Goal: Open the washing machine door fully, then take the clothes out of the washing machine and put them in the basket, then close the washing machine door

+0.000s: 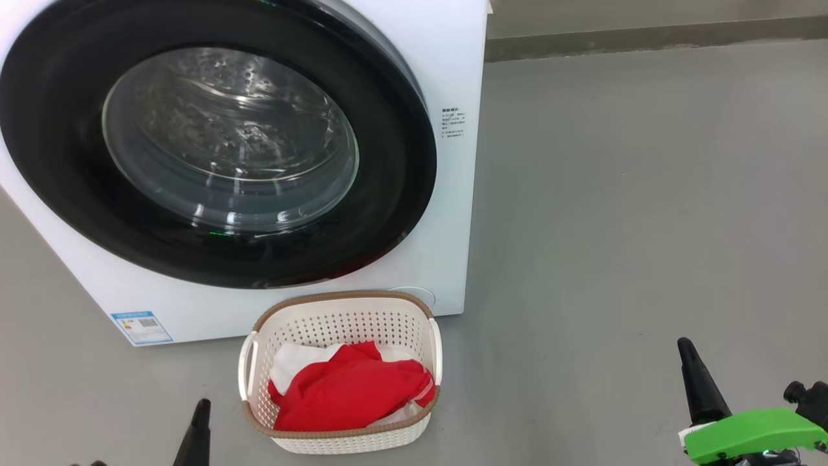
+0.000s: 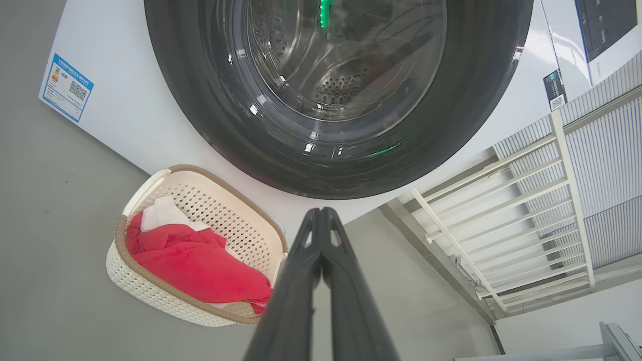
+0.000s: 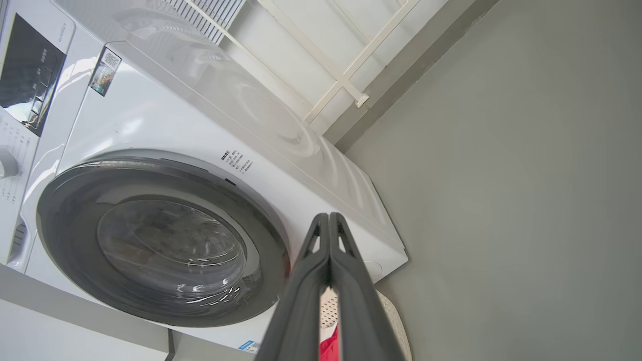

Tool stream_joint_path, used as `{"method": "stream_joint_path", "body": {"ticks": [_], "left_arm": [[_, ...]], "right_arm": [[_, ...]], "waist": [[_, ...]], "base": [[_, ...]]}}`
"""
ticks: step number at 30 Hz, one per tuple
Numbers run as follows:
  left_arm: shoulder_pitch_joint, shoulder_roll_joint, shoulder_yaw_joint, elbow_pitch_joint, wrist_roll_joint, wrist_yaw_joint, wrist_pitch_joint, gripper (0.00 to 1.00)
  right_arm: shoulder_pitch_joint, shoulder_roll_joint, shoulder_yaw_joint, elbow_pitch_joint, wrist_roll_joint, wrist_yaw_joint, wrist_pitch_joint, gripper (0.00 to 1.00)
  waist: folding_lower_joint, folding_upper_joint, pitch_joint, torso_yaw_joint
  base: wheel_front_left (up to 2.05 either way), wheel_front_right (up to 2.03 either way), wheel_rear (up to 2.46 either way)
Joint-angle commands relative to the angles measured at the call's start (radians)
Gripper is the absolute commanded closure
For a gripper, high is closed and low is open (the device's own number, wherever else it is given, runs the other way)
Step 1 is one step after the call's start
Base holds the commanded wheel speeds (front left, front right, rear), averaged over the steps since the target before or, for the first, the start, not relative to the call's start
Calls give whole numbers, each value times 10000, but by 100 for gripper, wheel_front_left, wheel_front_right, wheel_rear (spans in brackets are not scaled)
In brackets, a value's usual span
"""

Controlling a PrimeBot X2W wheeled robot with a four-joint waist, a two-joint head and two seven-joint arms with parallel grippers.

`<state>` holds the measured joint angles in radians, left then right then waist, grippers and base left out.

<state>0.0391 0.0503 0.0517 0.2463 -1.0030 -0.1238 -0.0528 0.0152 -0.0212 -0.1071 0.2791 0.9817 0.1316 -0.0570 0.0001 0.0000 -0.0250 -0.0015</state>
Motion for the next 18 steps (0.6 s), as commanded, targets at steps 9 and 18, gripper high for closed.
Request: {"method": "stream_joint_path", "body": {"ticks": [9,18], "left_arm": [[-606,72,290,-162,-1039,-43,288,100],[-768,58,353,-133,-1982,-48,547,100]], "right_arm": [[-566,-170,61,-298,1082,-5,299,100],[-691,-192,36,-307,2057,-6,563,100]], "waist": [[-1,0,43,3],[-1,0,87,5]], "base": [[0,0,0],[0,0,0]]}}
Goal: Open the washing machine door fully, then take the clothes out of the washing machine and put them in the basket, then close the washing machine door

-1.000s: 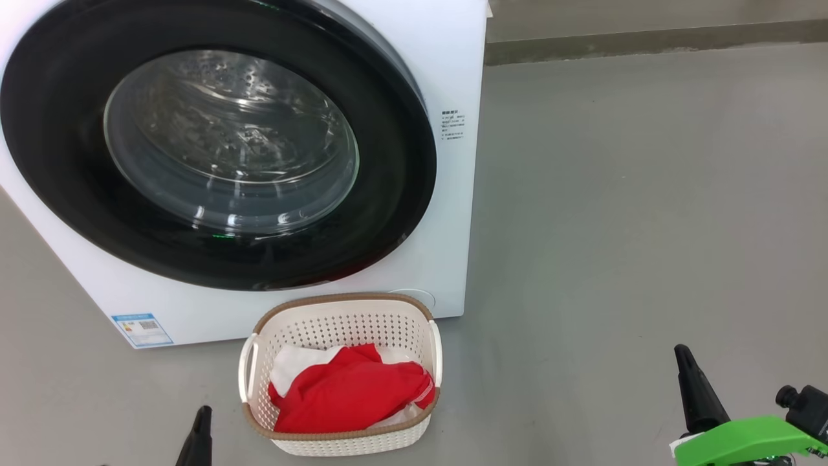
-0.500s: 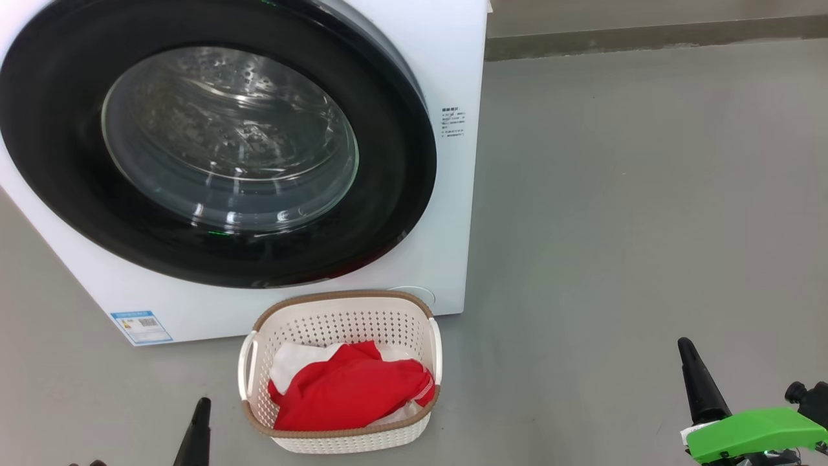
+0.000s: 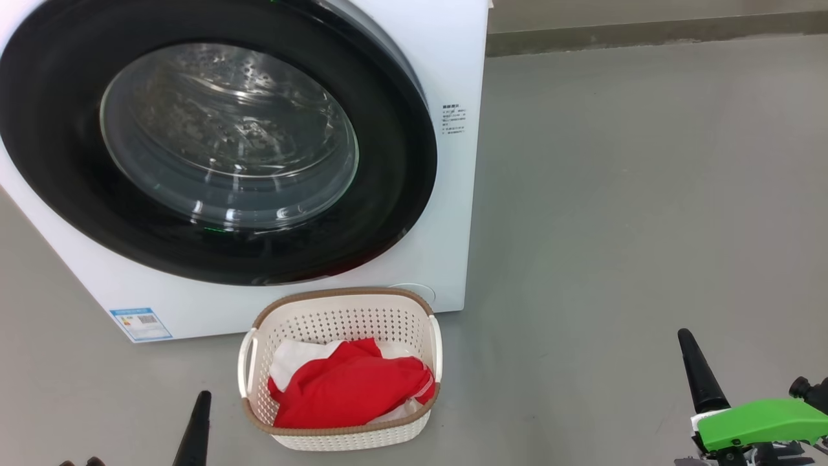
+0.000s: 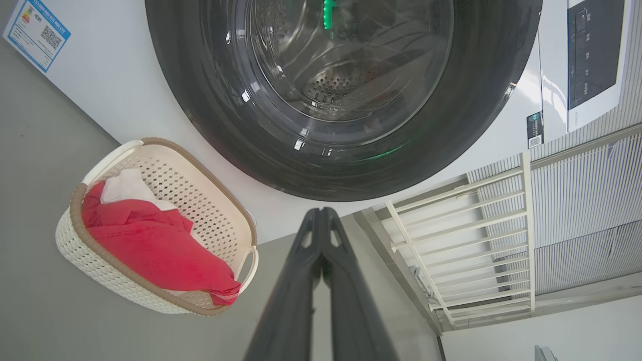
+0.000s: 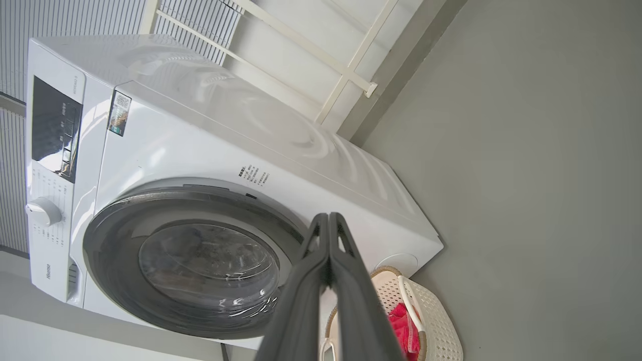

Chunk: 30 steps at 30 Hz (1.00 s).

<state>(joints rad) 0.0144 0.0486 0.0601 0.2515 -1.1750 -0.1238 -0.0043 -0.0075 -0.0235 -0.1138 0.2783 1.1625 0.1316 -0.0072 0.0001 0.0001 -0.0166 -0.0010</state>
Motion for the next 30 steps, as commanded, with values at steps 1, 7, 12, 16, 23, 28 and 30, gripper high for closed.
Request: {"method": "stream_joint_path", "body": {"ticks": [1,7,12,16,23,28,30], "left_arm": [[-540,74,276,-182,-367,-48,90,100],[-648,65,317,-163,-992,-51,262,100],[-738,57,352,-148,-1515,-54,405,100],[-811,51,381,-135,-1938,-56,521,100],[-919,42,422,-116,-2563,-60,693,100],[-1010,34,457,-101,-3086,-63,836,100],[-1046,31,471,-94,-3296,-64,894,100]], "right_arm": [[-478,-172,101,-300,357,-6,94,100],[-561,-187,84,-306,1003,-6,269,100],[-630,-200,71,-310,1545,-7,416,100],[-686,-210,60,-314,1982,-7,534,100],[-769,-225,44,-320,2628,-8,710,100],[-839,-237,30,-325,3170,-8,856,100],[-867,-242,25,-326,3387,-8,915,100]], "waist": [[0,-1,9,1],[0,-1,39,2],[0,-1,63,4],[0,-1,83,5],[0,-1,113,6],[-1,-1,138,7],[-1,-1,148,8]], "base": [[0,0,0],[0,0,0],[0,0,0],[0,0,0],[0,0,0],[0,0,0],[0,0,0]]}}
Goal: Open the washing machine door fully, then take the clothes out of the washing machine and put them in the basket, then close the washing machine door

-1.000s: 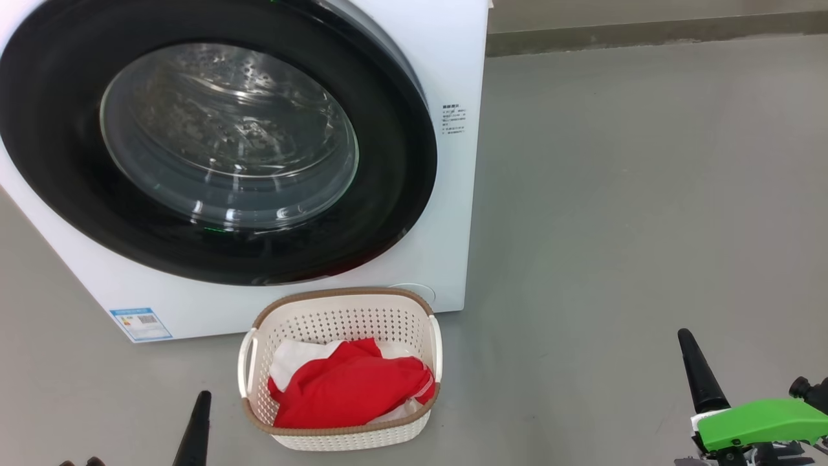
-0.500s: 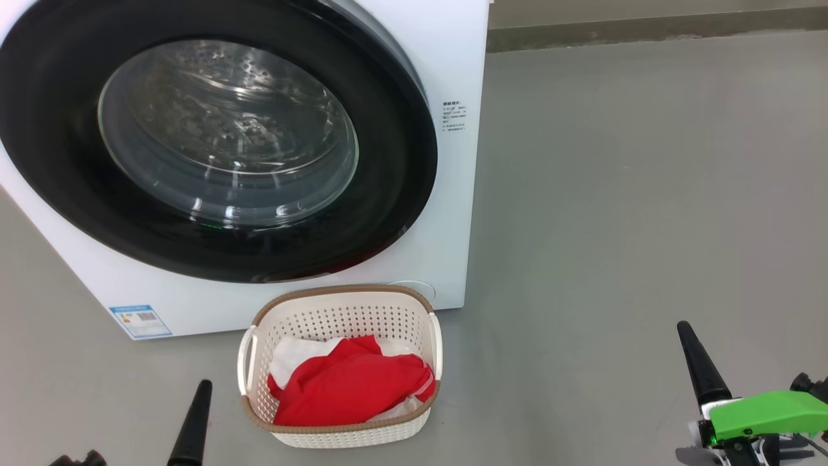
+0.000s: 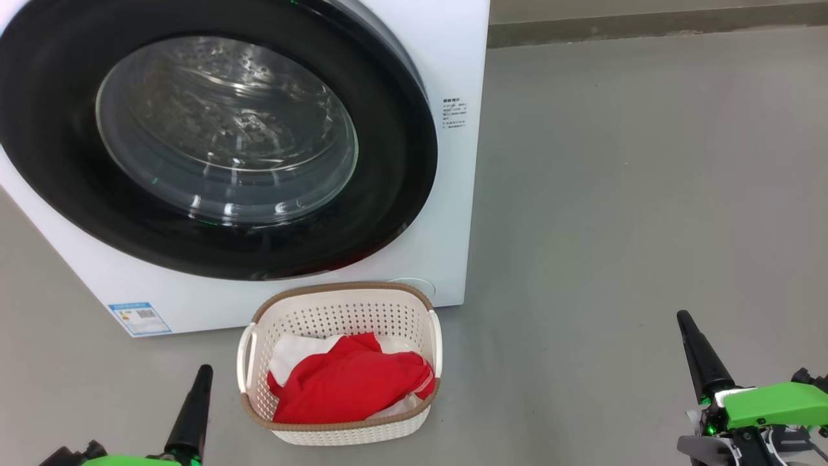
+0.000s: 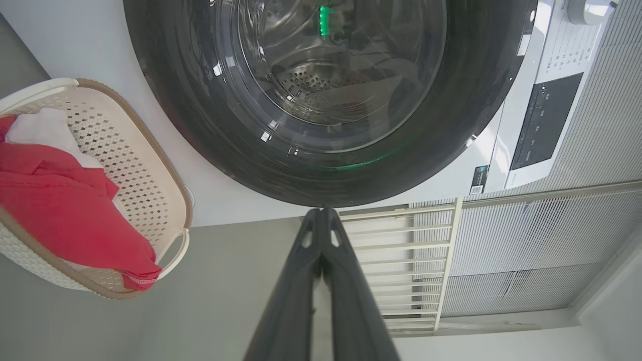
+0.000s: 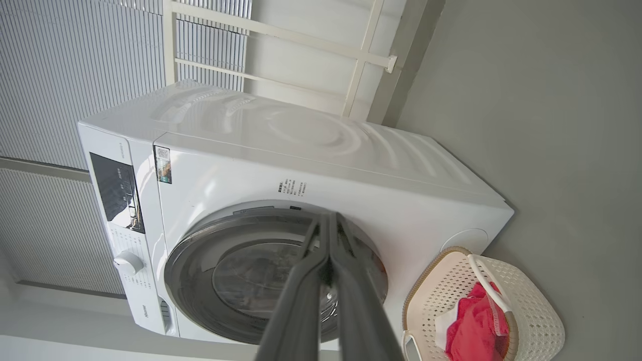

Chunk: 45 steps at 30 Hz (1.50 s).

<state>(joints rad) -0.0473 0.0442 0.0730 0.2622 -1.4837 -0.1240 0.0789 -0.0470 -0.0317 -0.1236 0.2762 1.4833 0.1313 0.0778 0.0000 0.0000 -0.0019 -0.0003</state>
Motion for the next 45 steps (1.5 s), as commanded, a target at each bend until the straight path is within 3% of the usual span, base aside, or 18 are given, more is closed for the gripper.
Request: {"method": "stream_joint_path", "body": {"ticks": [1,10,45], "left_arm": [[-446,74,350,-199,-313,-62,90,100],[-607,60,412,-171,-1246,-67,346,100],[-607,60,410,-171,-1248,-67,345,100]], "right_arm": [[-485,-162,120,-306,287,-5,95,100],[-609,-185,96,-315,1252,-6,356,100],[-609,-185,97,-315,1253,-6,355,100]], "waist": [[0,0,5,1],[0,0,50,3],[0,0,50,3]], "base": [[0,0,0],[0,0,0],[0,0,0]]}}
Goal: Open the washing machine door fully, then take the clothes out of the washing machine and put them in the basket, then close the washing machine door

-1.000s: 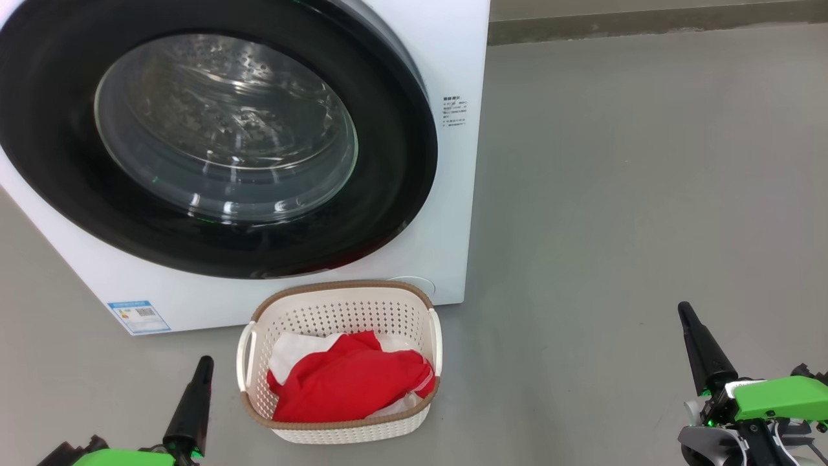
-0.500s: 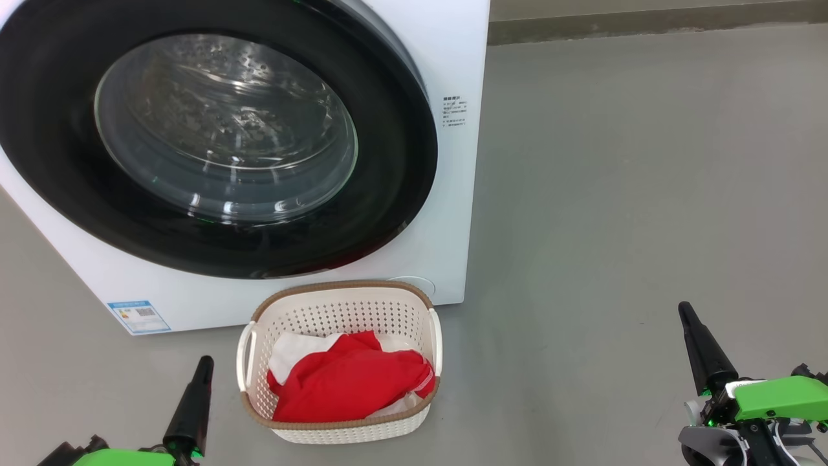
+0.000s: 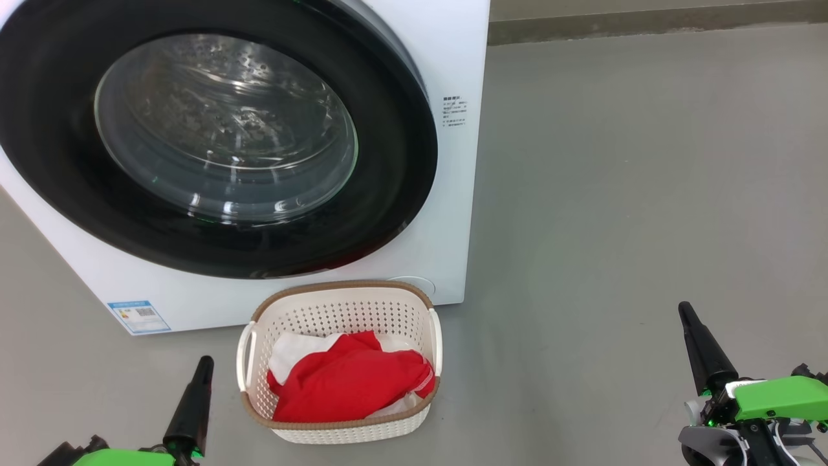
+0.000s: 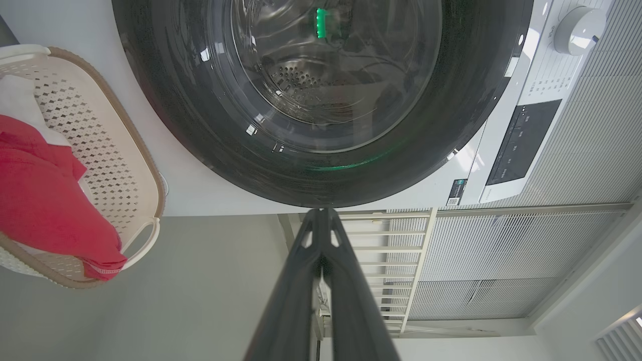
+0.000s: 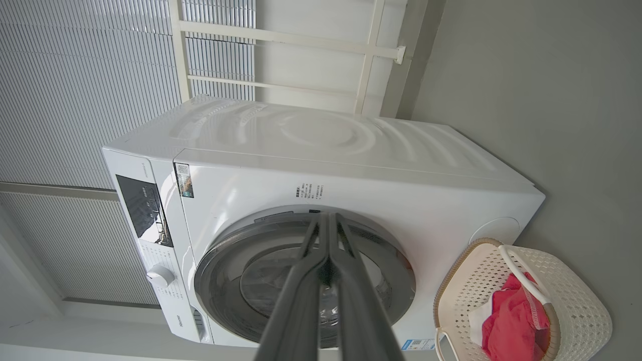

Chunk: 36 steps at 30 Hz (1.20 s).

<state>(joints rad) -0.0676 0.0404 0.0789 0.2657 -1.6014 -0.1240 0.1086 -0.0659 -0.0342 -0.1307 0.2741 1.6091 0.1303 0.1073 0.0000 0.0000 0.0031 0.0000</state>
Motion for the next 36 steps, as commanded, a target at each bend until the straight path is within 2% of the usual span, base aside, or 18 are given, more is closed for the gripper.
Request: {"method": "stream_joint_path", "body": {"ticks": [1,36], "left_arm": [[-404,99,351,-206,-71,-67,47,100],[-404,99,349,-206,-72,-67,46,100]], "right_arm": [[-420,-160,168,-294,-5,4,60,100],[-420,-160,169,-294,-4,4,59,100]], "waist": [[0,0,0,0],[0,0,0,0]], "base": [[0,0,0],[0,0,0]]}}
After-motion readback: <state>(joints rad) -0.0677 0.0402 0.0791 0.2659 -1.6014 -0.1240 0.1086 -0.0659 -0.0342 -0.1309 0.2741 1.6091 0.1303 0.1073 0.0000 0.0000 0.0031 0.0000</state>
